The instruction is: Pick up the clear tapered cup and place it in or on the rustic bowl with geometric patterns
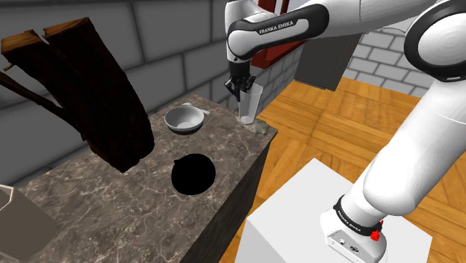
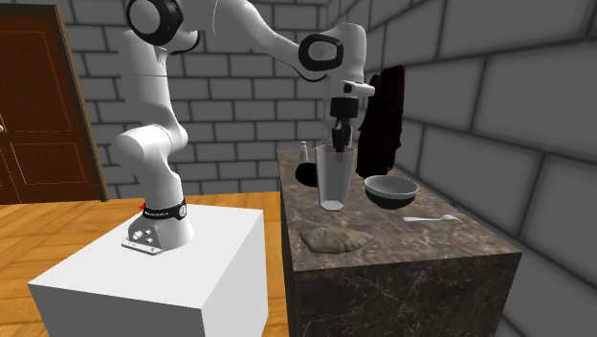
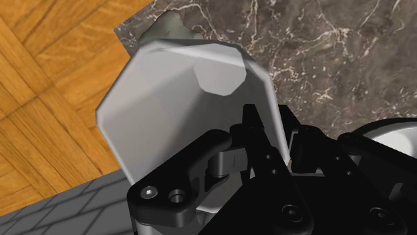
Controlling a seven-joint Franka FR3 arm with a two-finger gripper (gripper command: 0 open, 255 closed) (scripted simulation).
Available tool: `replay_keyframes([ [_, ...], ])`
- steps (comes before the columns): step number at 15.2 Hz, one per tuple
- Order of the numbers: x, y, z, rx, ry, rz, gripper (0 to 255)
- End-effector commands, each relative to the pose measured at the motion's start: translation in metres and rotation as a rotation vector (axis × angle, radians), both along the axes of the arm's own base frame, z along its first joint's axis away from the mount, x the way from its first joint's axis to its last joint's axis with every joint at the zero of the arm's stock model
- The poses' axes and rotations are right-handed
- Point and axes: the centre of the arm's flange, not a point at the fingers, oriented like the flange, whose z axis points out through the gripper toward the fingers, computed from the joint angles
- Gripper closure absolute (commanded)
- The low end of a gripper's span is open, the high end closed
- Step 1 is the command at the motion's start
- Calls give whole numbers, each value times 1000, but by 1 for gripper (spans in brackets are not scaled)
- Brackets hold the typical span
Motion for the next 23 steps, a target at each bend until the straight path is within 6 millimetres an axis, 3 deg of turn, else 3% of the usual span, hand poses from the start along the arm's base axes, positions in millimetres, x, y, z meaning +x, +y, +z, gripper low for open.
replay_keyframes([
  [1,-1,0,11,0,0,0,255],
  [16,-1,0,87,0,0,0,255],
  [23,-24,88,101,0,0,0,255],
])
